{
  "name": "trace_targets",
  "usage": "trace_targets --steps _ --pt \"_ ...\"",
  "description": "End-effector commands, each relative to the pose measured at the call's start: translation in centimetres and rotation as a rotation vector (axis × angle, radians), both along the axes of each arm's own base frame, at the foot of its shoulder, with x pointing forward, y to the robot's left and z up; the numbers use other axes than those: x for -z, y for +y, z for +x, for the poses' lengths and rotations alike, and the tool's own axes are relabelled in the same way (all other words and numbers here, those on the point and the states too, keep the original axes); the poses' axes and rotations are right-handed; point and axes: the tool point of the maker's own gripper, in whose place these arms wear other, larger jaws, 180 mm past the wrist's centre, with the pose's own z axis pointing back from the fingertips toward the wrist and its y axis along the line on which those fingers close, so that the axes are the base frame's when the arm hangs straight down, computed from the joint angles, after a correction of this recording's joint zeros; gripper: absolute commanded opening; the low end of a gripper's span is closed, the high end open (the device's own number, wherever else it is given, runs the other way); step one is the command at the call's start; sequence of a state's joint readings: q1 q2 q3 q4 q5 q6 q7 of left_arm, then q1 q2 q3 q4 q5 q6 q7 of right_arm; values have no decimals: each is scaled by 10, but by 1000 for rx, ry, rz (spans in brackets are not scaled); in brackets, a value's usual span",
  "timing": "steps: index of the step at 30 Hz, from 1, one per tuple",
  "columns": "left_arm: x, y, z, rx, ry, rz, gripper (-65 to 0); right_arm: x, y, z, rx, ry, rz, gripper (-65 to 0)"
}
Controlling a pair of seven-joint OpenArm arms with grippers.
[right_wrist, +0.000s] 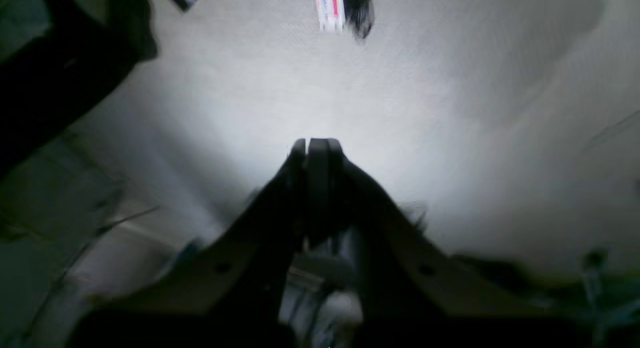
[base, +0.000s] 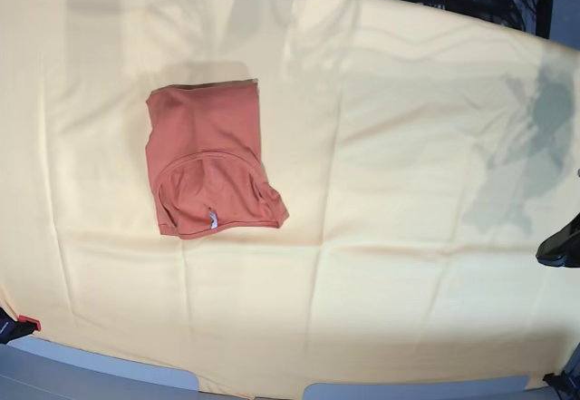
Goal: Fold the T-shirt properly
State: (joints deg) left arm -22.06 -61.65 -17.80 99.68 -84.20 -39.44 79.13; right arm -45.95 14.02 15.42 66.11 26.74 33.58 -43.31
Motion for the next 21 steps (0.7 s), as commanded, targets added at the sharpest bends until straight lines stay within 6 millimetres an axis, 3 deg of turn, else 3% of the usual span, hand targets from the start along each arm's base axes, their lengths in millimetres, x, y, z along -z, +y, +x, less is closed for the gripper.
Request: trace_targets --steps 1,9,17,21 --pt "-17 2 0 0 -44 0 -650 0 -4 -13 -40 33 -18 -650" --pt "-15 7 3 -24 -30 -18 -650 46 8 15 -202 -81 -108 -650" --pt "-5 40 14 -132 32 -95 -650 81 31 47 -365 -317 -101 -650" --pt "1 55 17 -182 61 -130 -650 92 48 50 -459 -351 -91 -650"
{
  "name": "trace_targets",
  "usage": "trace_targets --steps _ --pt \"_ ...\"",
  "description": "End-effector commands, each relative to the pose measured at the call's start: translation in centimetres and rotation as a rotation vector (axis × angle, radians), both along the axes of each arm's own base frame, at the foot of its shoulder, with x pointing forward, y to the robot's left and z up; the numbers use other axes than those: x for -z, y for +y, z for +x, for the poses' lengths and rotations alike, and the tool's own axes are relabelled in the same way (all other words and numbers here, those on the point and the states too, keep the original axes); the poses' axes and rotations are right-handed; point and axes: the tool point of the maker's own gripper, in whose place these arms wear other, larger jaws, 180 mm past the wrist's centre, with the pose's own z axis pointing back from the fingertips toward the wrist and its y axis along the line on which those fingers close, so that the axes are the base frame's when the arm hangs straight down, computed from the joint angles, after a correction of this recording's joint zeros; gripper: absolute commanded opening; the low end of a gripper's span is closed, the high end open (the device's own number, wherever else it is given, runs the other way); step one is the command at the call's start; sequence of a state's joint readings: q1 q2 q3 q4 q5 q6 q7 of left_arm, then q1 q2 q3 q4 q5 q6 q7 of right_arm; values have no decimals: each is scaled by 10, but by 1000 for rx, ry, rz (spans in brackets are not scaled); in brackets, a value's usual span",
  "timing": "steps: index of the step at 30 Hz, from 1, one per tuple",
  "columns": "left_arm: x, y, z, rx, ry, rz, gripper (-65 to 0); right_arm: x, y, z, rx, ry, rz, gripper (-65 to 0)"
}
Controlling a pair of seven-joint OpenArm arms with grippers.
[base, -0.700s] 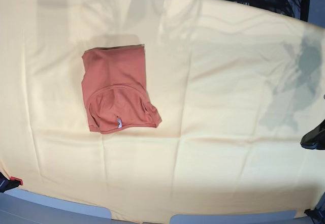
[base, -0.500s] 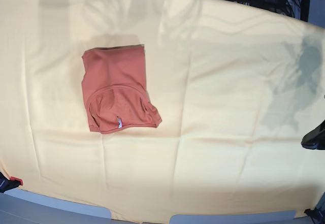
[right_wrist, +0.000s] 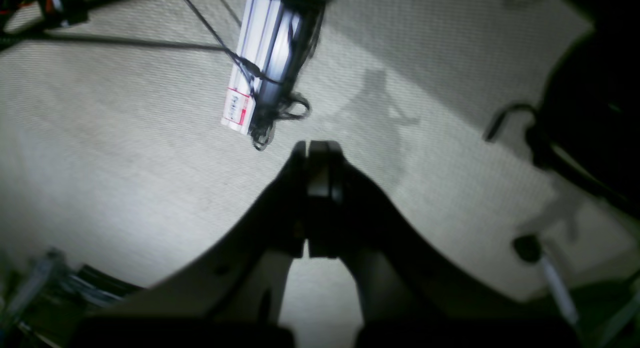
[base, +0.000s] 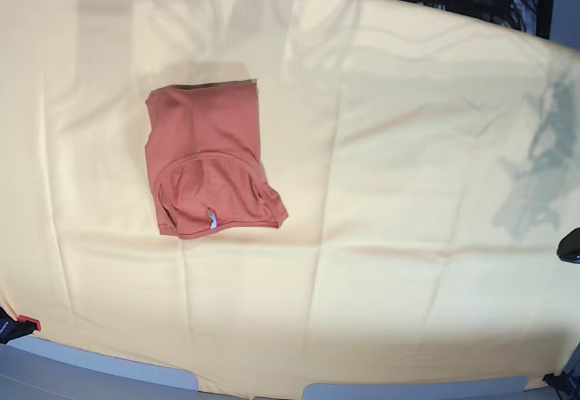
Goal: Fold the T-shirt properly
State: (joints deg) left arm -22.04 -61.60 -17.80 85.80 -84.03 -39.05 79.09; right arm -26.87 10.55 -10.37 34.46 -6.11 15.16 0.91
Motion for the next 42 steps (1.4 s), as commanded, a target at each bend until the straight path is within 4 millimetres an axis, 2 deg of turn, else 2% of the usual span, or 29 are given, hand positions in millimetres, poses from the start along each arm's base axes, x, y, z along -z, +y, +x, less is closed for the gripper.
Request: trace_targets --steps 1,5,6,7,10,12,16,17,20,24,28,35,39,42 --pt "-19 5 2 -9 -46 -4 -650 0 -2 -7 -13 12 -3 -650" --pt "-15 12 3 -36 -28 -22 -650 2 10 -3 -47 11 20 -650" --pt "-12 20 5 -85 -7 -27 -650 2 11 -3 -52 12 24 -650" --pt "-4 37 8 -169 25 5 -650 2 13 -4 -57 13 29 -650" --pt "20 105 13 -462 85 88 -650 0 20 -9 -65 34 69 -650" --pt "36 129 8 -543 135 47 -650 -2 24 -11 -67 49 97 -650" --pt "69 134 -17 -493 276 -39 -650 -4 31 -15 -67 67 137 -650" --pt "74 129 -24 -473 311 -54 -650 -5 33 -16 -70 71 144 -650" --pt "64 105 -27 -381 295 -162 -650 -5 33 -18 -70 75 145 -650" --pt "52 97 -31 -347 287 -89 -650 -5 32 -19 -72 81 142 -650" --pt "40 80 -37 -270 262 4 -650 -7 36 -23 -74 99 165 -650" --pt "70 23 -74 -30 377 194 -650 -11 38 -38 -16 166 172 -650" --pt "84 -22 -105 166 416 278 -650 -13 37 -48 -11 179 173 -650" --pt "93 -61 -137 341 431 322 -650 -13 37 -49 -10 181 173 -650"
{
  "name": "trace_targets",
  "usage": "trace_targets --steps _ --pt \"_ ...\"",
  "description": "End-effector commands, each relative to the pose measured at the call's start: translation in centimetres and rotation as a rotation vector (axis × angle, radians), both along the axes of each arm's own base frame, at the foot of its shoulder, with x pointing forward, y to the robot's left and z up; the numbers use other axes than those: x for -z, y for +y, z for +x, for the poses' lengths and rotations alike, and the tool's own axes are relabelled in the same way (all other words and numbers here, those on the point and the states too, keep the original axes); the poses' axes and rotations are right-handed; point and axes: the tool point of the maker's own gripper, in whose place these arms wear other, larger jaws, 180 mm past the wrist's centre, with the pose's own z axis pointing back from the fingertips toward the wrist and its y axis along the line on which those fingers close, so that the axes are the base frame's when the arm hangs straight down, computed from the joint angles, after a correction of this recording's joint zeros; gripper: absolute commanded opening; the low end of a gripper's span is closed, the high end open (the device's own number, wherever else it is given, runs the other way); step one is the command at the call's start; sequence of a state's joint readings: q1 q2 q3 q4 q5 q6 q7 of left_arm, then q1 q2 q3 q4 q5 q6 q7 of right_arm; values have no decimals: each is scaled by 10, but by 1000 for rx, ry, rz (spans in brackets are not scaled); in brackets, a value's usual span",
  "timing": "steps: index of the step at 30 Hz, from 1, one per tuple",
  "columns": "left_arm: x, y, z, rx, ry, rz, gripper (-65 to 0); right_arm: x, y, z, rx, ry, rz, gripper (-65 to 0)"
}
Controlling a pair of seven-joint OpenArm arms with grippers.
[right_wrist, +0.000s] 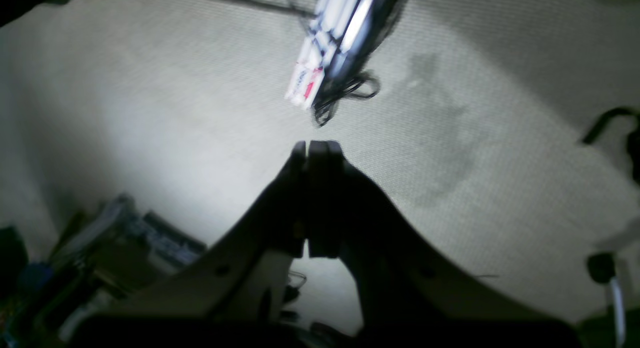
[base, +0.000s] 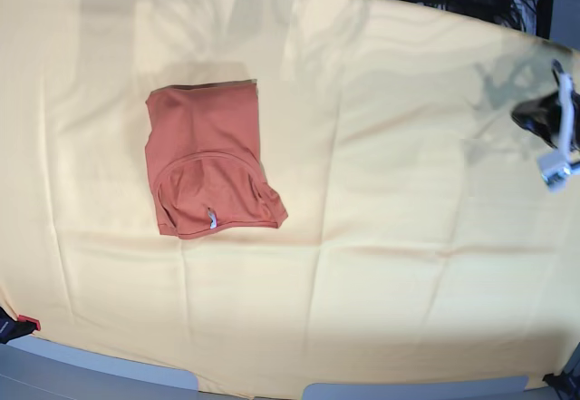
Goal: Fold the T-shirt properly
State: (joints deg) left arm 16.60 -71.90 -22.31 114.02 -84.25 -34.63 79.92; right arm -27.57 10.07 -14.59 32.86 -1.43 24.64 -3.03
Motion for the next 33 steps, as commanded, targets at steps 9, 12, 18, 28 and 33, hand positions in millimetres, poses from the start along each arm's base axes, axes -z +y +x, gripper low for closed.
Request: trace_targets --steps 9,12,18,28,33 --pt "15 -62 -110 341 212 -35 -650 -2 -2 -6 -2 13 9 -650" --pt "24 -62 -140 342 334 -57 -650 -2 -3 -6 -2 13 7 -650" --pt "30 -63 -208 338 598 -111 -650 -2 -5 -9 -10 28 0 -650" --pt "37 -60 -289 234 846 -129 -650 -4 -5 -16 -10 39 1 -650" --pt "74 -37 -296 79 807 -29 -650 -4 -5 -18 -10 42 0 -650"
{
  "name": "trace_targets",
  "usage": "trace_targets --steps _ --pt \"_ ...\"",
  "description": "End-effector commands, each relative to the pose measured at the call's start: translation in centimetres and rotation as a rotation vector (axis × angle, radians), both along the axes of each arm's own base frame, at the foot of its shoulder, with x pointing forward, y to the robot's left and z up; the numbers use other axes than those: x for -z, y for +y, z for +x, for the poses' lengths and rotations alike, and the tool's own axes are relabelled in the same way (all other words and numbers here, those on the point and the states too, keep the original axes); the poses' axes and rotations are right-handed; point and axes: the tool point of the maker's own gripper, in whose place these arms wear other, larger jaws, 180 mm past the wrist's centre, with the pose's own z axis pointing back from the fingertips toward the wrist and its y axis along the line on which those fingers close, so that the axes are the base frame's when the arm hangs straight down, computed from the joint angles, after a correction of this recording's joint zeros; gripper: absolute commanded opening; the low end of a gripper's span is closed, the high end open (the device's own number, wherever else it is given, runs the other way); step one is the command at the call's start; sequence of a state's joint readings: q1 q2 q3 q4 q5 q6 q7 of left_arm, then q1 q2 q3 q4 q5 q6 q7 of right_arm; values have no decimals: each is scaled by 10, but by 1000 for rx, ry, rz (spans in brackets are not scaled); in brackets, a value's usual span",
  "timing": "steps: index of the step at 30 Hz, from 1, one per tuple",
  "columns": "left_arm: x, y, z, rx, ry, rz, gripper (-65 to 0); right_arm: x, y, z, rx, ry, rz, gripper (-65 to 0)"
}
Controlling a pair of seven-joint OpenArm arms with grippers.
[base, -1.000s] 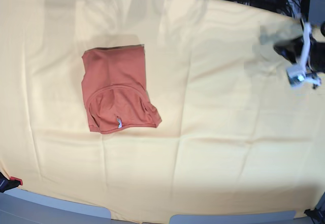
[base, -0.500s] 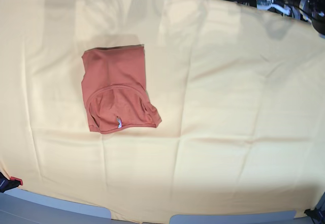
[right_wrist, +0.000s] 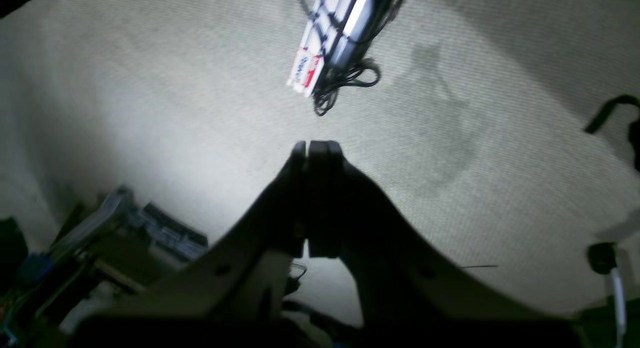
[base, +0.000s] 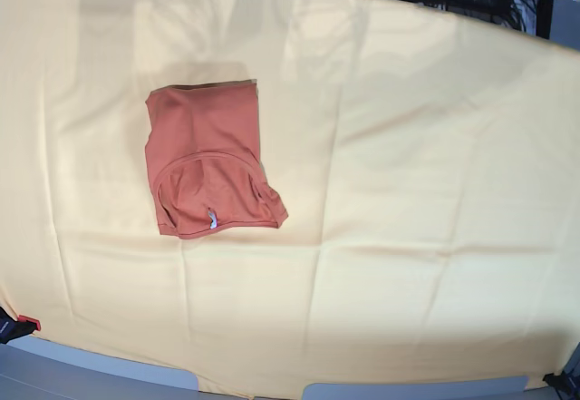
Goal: Fold the T-shirt properly
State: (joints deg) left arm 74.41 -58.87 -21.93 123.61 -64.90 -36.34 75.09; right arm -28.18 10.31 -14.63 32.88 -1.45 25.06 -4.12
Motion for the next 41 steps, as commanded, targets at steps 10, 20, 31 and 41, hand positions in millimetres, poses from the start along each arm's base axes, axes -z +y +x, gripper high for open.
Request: trace_targets --steps 10,20,31,41 --pt "94 -32 -59 -287 88 61 -650 -2 2 -1 62 4 10 -650" --pt "260 -65 11 -640 -54 225 -650 0 -2 4 70 -22 -11 -650" --pt "329 -128 67 -889 -353 231 -650 5 -10 9 76 -53 -70 -650" --pt "327 -147 72 -891 -390 188 -650 3 0 15 95 -80 -19 -650"
